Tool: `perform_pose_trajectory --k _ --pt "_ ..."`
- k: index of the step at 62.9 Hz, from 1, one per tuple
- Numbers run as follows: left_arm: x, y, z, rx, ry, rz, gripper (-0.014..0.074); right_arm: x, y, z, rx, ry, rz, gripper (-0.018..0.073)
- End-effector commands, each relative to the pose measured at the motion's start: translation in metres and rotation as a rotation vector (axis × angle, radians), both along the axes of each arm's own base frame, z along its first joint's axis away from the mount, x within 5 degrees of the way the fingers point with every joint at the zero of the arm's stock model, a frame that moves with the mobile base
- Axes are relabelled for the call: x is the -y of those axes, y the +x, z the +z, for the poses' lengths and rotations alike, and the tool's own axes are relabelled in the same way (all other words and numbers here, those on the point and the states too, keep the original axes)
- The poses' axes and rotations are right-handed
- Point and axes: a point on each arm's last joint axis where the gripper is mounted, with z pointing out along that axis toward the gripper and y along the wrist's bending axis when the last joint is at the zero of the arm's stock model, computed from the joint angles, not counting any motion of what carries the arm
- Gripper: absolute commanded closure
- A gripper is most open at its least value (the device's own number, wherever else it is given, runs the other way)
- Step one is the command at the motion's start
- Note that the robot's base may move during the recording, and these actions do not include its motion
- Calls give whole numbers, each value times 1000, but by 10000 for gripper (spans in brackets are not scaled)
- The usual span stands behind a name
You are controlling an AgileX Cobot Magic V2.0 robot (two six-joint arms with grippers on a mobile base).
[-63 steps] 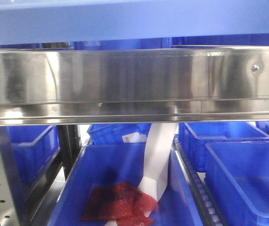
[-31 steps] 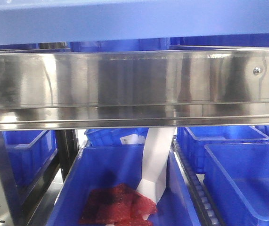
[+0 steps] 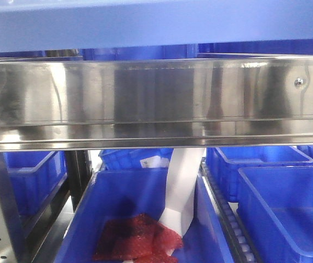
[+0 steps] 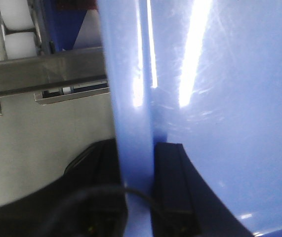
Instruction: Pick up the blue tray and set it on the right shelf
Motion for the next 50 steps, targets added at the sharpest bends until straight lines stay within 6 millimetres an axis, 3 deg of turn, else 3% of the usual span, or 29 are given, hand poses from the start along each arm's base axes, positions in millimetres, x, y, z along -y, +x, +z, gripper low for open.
perform_pose_trajectory --k 1,42,50 --pt "2 -5 14 46 -48 -46 645 -2 0 19 133 66 38 504" --pt "3 -5 15 61 -61 -51 645 -3 0 20 135 77 40 504" --pt "2 -1 28 143 -73 -40 645 -4 1 31 181 106 41 504"
